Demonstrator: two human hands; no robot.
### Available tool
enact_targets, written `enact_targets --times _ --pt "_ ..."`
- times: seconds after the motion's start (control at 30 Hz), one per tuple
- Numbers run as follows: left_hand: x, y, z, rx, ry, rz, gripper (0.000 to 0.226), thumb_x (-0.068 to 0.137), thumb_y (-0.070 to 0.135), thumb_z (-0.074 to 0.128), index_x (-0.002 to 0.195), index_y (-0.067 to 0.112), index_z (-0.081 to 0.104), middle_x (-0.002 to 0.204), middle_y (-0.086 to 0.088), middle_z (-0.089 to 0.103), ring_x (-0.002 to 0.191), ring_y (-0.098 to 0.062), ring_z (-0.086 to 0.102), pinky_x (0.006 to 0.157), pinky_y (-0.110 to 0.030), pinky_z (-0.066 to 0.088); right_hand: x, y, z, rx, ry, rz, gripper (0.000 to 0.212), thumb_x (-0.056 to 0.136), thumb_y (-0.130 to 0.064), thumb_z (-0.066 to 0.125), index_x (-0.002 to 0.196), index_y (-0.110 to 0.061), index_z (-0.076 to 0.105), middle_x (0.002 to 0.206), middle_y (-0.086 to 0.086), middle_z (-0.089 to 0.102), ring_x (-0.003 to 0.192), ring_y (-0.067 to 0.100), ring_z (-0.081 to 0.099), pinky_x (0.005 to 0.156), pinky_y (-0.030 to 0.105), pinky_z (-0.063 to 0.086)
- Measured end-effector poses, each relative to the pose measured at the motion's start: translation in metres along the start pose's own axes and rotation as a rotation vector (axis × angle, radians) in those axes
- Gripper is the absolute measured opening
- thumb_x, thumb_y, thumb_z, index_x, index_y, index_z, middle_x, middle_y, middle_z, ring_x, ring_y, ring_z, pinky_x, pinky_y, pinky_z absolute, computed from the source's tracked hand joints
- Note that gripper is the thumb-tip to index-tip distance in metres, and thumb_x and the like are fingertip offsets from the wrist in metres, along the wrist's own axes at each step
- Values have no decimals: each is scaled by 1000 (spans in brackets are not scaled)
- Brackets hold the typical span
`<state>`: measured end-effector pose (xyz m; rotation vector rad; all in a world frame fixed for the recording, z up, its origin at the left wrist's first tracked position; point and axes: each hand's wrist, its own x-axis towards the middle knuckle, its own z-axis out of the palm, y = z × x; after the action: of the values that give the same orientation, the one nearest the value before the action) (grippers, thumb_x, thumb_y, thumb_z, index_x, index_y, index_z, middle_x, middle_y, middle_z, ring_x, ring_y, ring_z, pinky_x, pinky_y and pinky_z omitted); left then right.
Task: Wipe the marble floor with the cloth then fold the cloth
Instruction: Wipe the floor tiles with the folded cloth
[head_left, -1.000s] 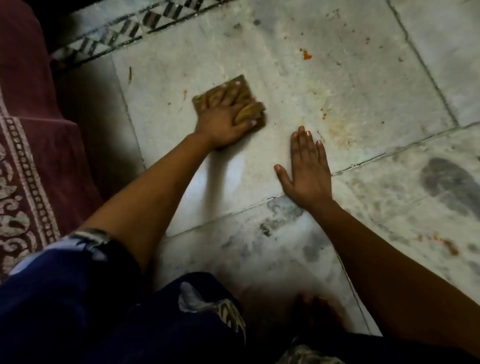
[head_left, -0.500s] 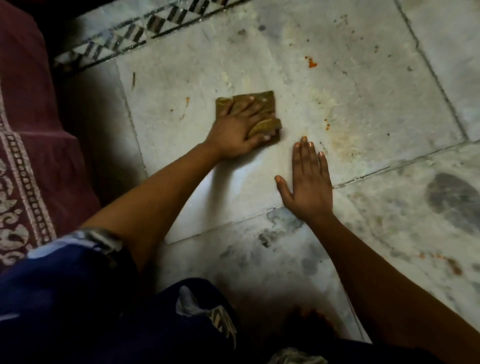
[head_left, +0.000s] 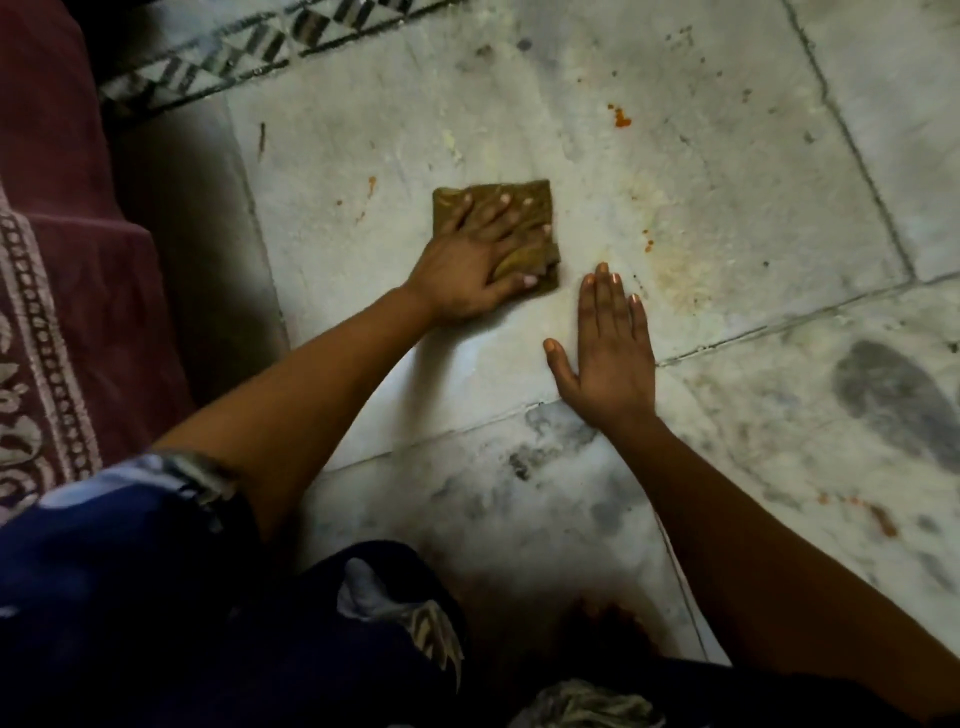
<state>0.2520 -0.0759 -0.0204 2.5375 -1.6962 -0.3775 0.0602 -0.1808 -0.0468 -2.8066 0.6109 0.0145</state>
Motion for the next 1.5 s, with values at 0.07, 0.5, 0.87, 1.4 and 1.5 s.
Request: enact_targets --times 0.07,0.5,0.87,1.4,1.5 --pt "-41 5 13 -5 27 139 69 89 63 22 146 25 27 154 -7 24 143 -25 15 114 -42 1 0 1 -1 8 -3 6 74 92 -49 26 148 -1 16 155 18 15 144 27 13 117 37 5" --pt "-16 18 9 62 -21 122 73 85 66 18 147 27 25 156 -5 21 144 -25 12 114 -45 -1 1 1 0 -16 -27 4 70 93 -45 25 147 -1 17 155 18 15 144 27 13 115 34 2" --pt "-55 -74 4 -70 71 -428 71 85 65 21 148 33 13 158 -2 8 145 -26 2 113 -44 -7 36 -21 4 20 -2 -94 69 94 -44 22 147 0 13 155 19 11 144 27 11 115 31 -1" --pt "-21 -98 -2 -130 91 -594 68 92 58 24 150 26 7 159 -6 4 145 -22 -3 114 -45 -10 68 -30 8 -16 -5 -99 71 93 -46 21 148 -2 11 156 17 11 145 27 10 116 33 0" --pt "-55 -65 6 -93 68 -339 73 88 61 18 149 23 7 158 -6 4 145 -21 -2 113 -40 -11 68 -31 6 -14 -12 -95 71 93 -46 21 148 -2 12 156 17 12 145 27 12 116 34 2"
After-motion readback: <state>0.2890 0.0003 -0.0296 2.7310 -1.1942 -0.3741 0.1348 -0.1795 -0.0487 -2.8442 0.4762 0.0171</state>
